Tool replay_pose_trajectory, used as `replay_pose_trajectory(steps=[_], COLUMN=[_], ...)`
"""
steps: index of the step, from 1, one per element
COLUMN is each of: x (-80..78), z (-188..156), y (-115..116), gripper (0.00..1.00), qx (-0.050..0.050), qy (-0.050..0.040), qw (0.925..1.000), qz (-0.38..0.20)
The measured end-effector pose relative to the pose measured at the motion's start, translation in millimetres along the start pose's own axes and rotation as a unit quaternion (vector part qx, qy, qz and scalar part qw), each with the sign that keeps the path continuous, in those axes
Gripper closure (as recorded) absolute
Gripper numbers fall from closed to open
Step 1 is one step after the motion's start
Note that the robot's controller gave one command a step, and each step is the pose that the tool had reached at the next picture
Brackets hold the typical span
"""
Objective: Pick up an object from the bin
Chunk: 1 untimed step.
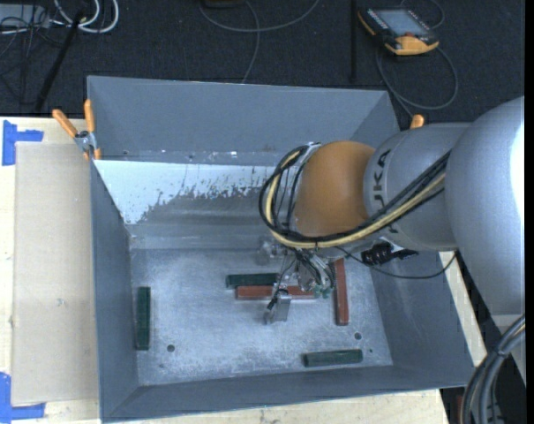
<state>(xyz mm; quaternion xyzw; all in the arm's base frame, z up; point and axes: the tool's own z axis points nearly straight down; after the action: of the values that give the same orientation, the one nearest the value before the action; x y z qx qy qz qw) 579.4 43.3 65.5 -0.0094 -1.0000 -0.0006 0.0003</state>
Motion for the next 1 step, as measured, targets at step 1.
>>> replay_pose_trajectory(steps=[1], x=[0.0], z=[0.0], y=[0.0], gripper=[0.00], qx=[0.000], qy=[0.0001], qw=[1.0000], qz=[0.002])
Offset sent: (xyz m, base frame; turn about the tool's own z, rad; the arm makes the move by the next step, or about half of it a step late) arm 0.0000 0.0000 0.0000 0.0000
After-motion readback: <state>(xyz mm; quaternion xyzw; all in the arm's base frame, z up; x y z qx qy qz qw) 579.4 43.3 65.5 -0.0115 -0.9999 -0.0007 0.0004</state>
